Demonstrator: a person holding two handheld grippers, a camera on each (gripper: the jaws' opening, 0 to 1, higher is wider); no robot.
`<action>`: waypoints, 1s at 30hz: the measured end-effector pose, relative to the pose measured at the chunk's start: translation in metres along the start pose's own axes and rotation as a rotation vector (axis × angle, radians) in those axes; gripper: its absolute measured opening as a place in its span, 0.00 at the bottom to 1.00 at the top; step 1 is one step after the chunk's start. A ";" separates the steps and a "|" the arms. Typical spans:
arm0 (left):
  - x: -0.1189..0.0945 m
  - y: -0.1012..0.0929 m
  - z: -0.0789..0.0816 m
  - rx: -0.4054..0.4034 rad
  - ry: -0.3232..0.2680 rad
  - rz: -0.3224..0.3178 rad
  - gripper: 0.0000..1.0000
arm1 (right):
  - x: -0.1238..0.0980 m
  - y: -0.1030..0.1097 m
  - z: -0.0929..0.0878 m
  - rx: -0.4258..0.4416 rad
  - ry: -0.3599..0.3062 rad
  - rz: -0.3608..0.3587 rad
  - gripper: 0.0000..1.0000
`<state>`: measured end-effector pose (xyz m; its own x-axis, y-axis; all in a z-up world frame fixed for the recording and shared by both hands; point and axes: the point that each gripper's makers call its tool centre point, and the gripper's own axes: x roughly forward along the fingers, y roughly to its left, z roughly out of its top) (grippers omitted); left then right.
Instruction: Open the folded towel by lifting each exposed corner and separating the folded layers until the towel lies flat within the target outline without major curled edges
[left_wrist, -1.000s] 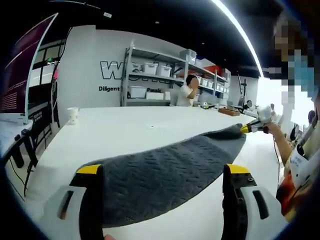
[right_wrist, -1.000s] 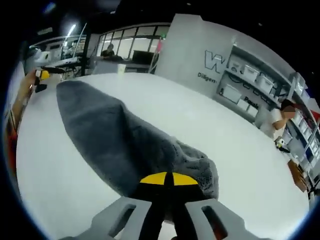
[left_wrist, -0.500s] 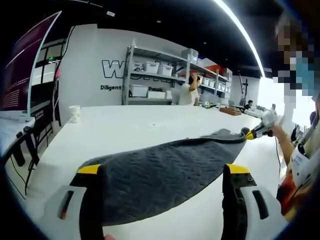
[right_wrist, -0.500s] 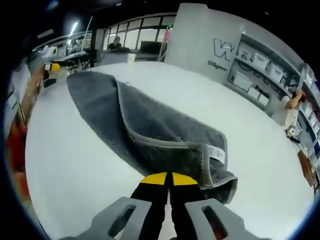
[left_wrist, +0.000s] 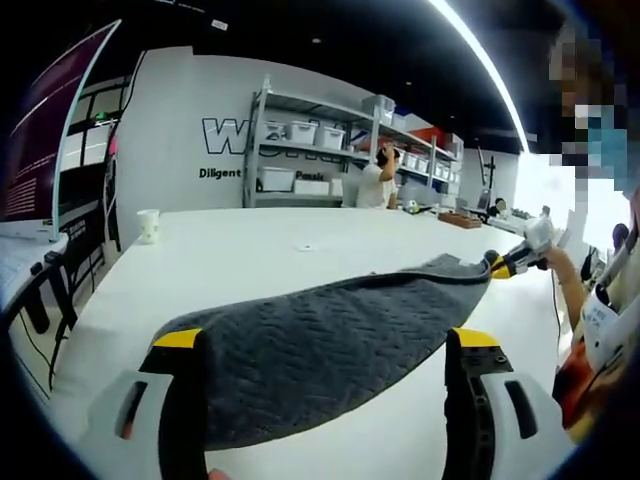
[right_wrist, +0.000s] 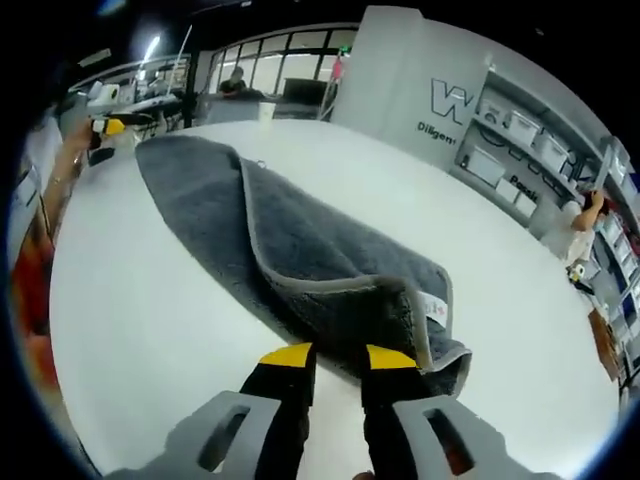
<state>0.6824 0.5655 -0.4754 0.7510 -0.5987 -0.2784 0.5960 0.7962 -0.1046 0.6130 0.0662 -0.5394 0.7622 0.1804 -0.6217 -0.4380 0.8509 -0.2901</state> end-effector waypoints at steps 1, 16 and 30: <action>0.000 0.000 0.000 0.002 0.001 0.002 0.98 | -0.003 0.000 0.000 -0.009 0.003 -0.010 0.14; 0.001 0.001 -0.013 -0.023 0.028 0.012 0.98 | -0.026 -0.009 0.015 -0.087 0.024 -0.138 0.67; -0.002 -0.002 -0.020 -0.024 0.039 0.005 0.99 | 0.014 0.017 0.066 -0.148 -0.040 -0.046 0.99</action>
<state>0.6740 0.5662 -0.4940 0.7420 -0.5912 -0.3161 0.5850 0.8013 -0.1255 0.6478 0.1156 -0.5051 0.8002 0.1654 -0.5766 -0.4656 0.7773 -0.4232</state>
